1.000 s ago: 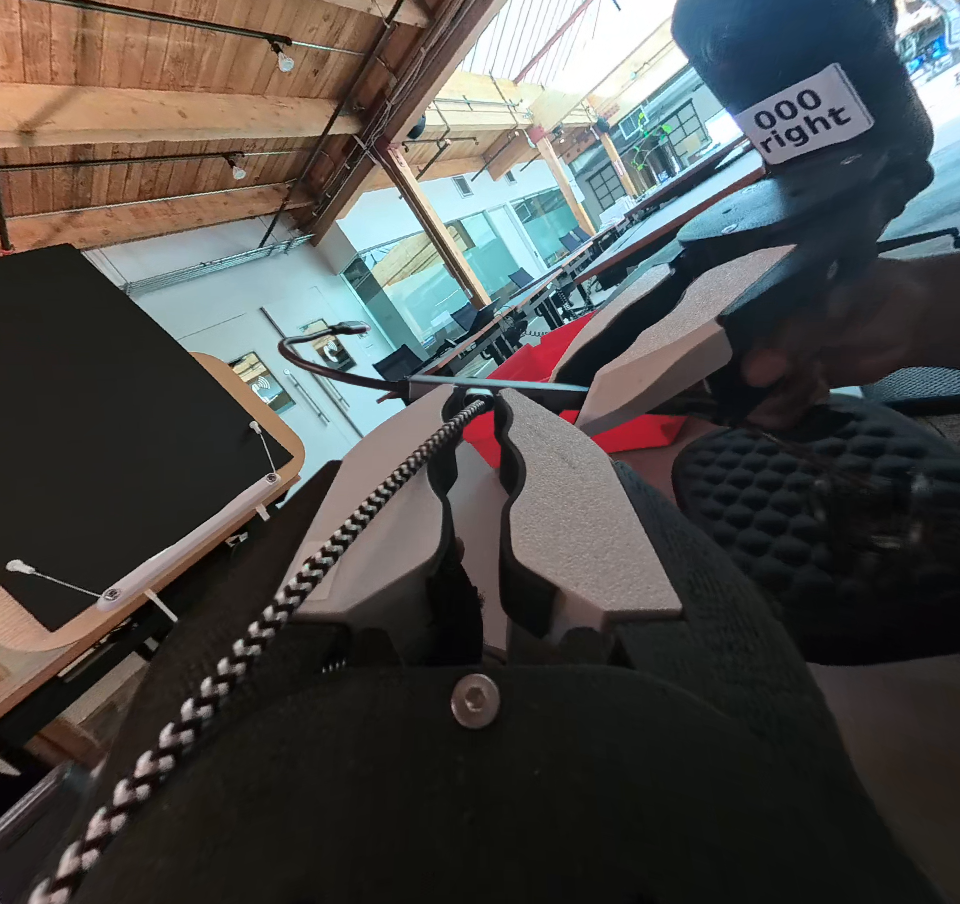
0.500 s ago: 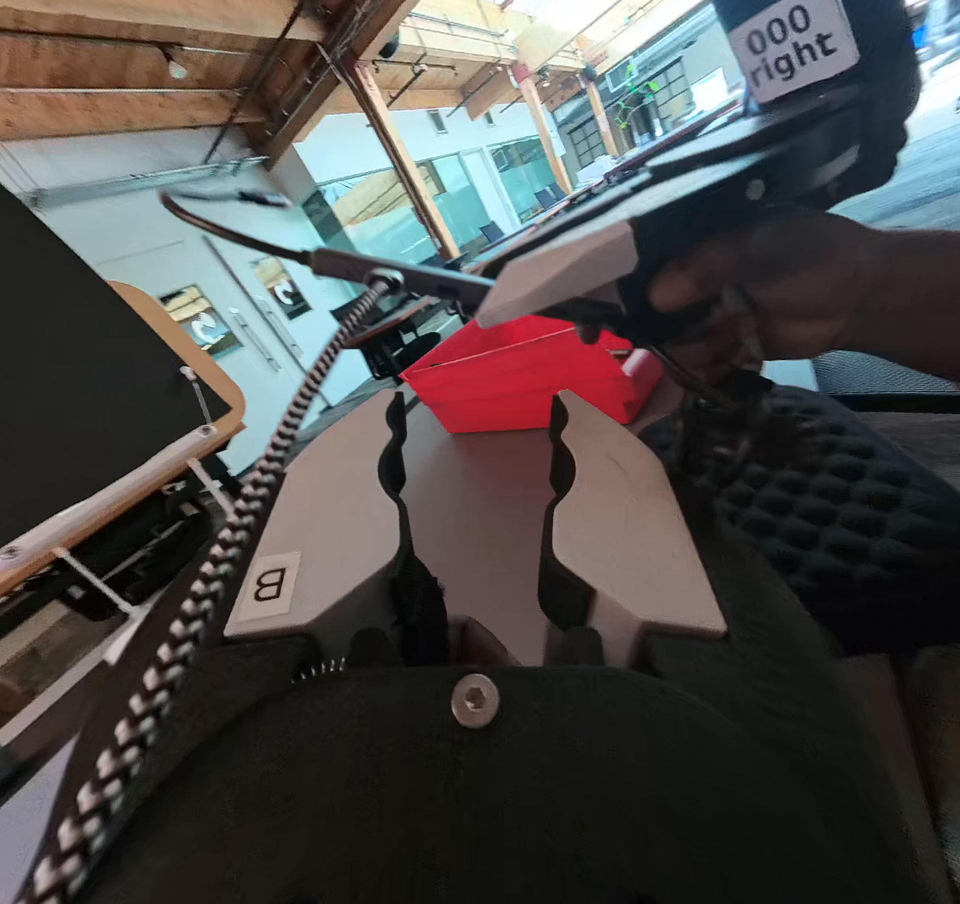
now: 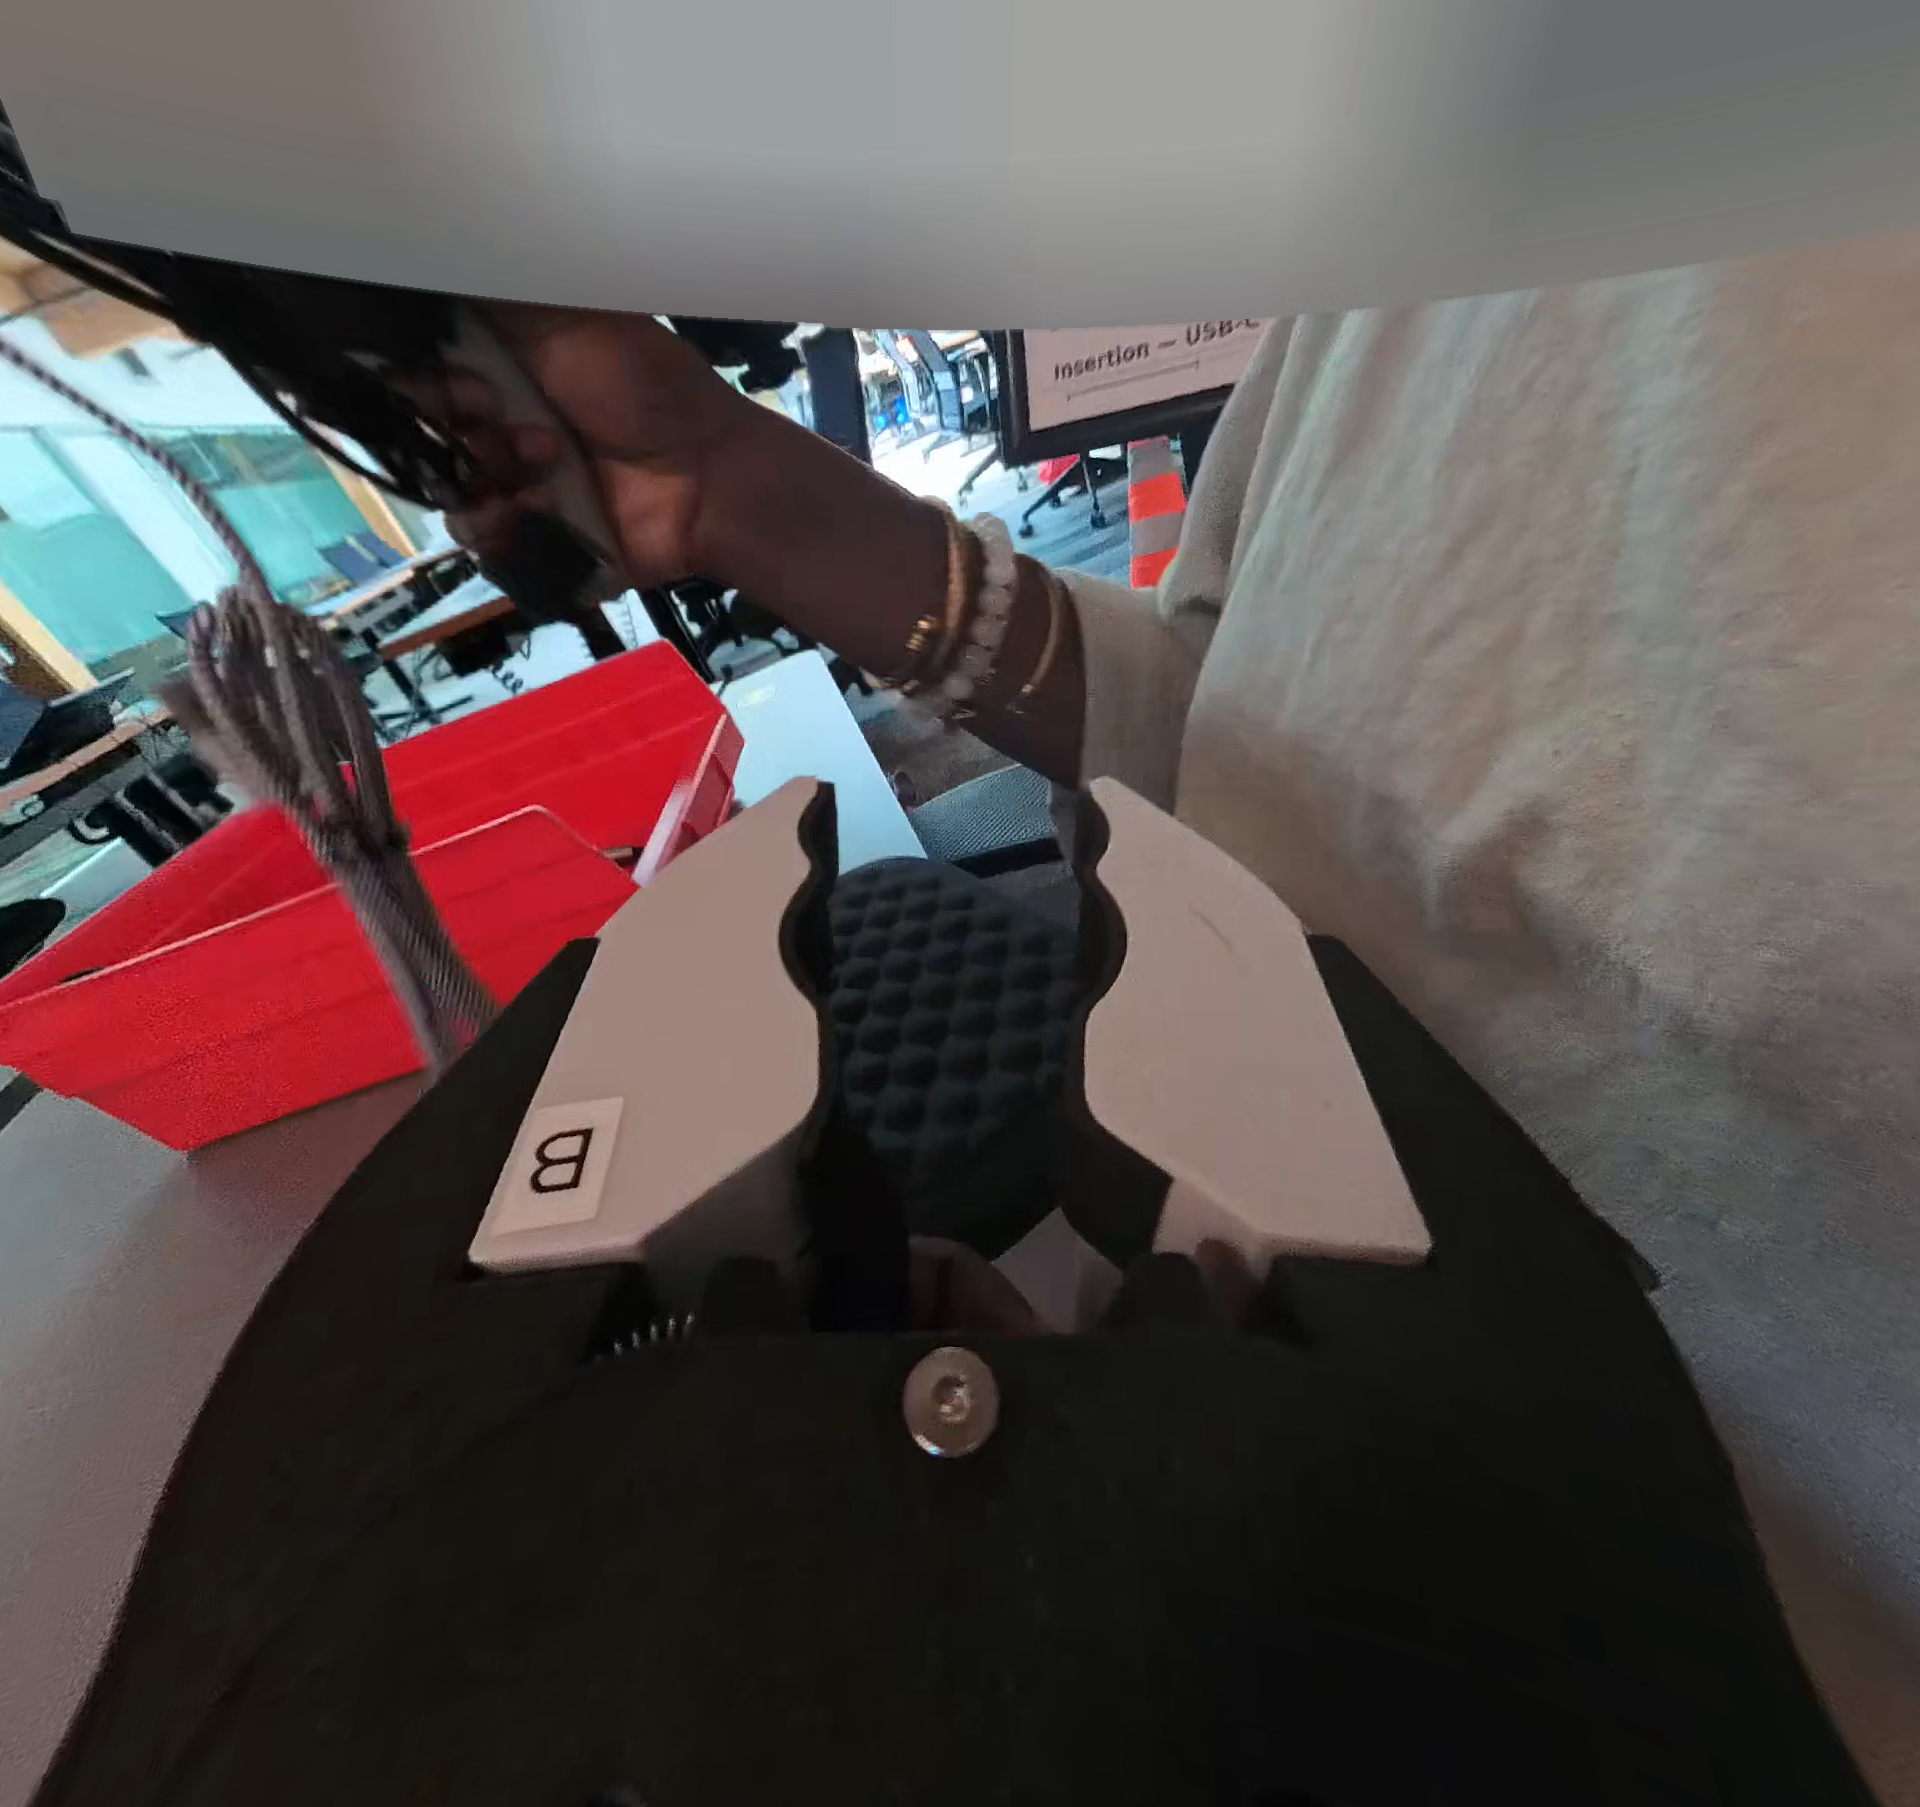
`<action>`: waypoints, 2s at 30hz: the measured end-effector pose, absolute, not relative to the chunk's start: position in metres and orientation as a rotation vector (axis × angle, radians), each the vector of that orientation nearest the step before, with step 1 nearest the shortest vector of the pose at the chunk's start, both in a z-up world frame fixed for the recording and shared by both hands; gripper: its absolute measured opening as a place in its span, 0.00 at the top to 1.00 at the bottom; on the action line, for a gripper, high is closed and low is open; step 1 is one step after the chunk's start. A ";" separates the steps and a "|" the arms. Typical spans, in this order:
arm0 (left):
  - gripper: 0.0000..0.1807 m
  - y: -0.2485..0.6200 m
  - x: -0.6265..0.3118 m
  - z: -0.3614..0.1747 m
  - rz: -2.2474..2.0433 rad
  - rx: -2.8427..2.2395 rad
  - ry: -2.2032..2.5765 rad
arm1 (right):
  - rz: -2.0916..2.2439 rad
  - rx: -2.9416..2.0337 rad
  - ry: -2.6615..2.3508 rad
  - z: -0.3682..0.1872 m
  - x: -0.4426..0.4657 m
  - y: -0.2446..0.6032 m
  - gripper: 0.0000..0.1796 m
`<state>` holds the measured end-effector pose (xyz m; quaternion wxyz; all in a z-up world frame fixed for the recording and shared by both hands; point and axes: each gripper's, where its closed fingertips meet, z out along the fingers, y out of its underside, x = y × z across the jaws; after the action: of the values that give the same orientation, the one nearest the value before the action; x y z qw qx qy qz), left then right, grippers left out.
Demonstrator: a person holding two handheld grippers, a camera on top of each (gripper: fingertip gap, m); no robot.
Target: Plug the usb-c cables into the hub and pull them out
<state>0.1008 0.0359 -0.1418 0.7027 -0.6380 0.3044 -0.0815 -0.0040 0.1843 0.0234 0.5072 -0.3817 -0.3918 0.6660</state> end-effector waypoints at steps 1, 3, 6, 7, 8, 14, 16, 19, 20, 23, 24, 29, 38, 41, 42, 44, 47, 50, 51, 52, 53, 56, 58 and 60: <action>0.76 0.034 0.100 -0.139 -0.183 -1.403 0.673 | 1.570 -0.919 -0.896 0.035 0.000 0.200 0.87; 0.77 0.031 0.098 -0.131 -0.182 -1.365 0.657 | 1.516 -0.914 -0.792 0.058 0.012 0.232 0.87; 0.79 0.030 0.092 -0.124 -0.158 -1.327 0.619 | 1.411 -0.906 -0.641 0.086 0.035 0.277 0.87; 0.79 0.030 0.091 -0.122 -0.148 -1.319 0.613 | 1.379 -0.901 -0.601 0.093 0.042 0.289 0.87; 0.79 0.030 0.090 -0.121 -0.141 -1.313 0.609 | 1.350 -0.892 -0.570 0.099 0.047 0.300 0.87; 0.80 0.034 0.084 -0.122 -0.092 -1.320 0.587 | 1.256 -0.894 -0.479 0.099 0.060 0.344 0.87; 0.80 0.035 0.083 -0.122 -0.082 -1.323 0.588 | 1.210 -0.910 -0.519 0.088 0.052 0.350 0.87; 0.81 0.035 0.082 -0.122 -0.076 -1.317 0.583 | 1.124 -0.894 -0.546 0.075 0.043 0.356 0.87; 0.81 0.036 0.081 -0.122 -0.070 -1.322 0.579 | 1.105 -0.896 -0.565 0.069 0.038 0.357 0.87; 0.81 0.036 0.080 -0.122 -0.053 -1.325 0.577 | 1.005 -0.954 -0.679 0.038 0.017 0.360 0.87; 0.81 0.037 0.079 -0.122 -0.049 -1.323 0.575 | 0.964 -0.981 -0.724 0.024 0.009 0.362 0.87; 0.82 0.038 0.069 -0.118 0.025 -1.297 0.535 | 0.776 -1.167 -0.955 -0.064 -0.018 0.369 0.87; 0.85 0.035 0.050 -0.101 0.068 -1.225 0.406 | 0.416 -1.596 -1.439 -0.200 -0.028 0.377 0.87; 0.87 0.032 0.043 -0.094 0.078 -1.170 0.360 | 0.321 -1.671 -1.598 -0.224 -0.025 0.373 0.87; 0.88 0.031 0.041 -0.091 0.087 -1.150 0.353 | 0.286 -1.643 -1.578 -0.219 -0.026 0.375 0.86; 0.87 0.029 0.037 -0.088 0.107 -1.129 0.336 | 0.274 -1.598 -1.495 -0.202 -0.027 0.377 0.82; 0.86 0.029 0.031 -0.087 0.147 -1.119 0.311 | 0.402 -1.524 -1.382 -0.169 -0.025 0.366 0.69; 0.84 0.027 0.030 -0.084 0.164 -1.095 0.308 | 0.681 -1.436 -1.299 -0.135 -0.019 0.332 0.58; 0.84 0.026 0.030 -0.083 0.162 -1.089 0.306 | 0.805 -1.410 -1.316 -0.127 -0.016 0.312 0.57; 0.84 0.026 0.030 -0.083 0.158 -1.087 0.307 | 0.912 -1.388 -1.360 -0.124 -0.012 0.291 0.56; 0.84 0.026 0.031 -0.082 0.157 -1.086 0.306 | 0.976 -1.371 -1.427 -0.127 -0.009 0.270 0.57; 0.84 0.025 0.031 -0.079 0.171 -1.079 0.302 | 0.869 -1.398 -1.636 -0.160 -0.001 0.236 0.63; 0.84 0.024 0.032 -0.077 0.168 -1.081 0.293 | 0.757 -1.396 -1.700 -0.180 -0.004 0.227 0.66; 0.84 0.024 0.034 -0.073 0.165 -1.090 0.291 | 0.663 -1.385 -1.681 -0.190 -0.012 0.228 0.86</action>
<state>0.0345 0.0235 -0.0731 0.8418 -0.5161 0.1375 0.0782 -0.0119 0.2280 -0.1900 0.4189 -0.5524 -0.6705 0.2642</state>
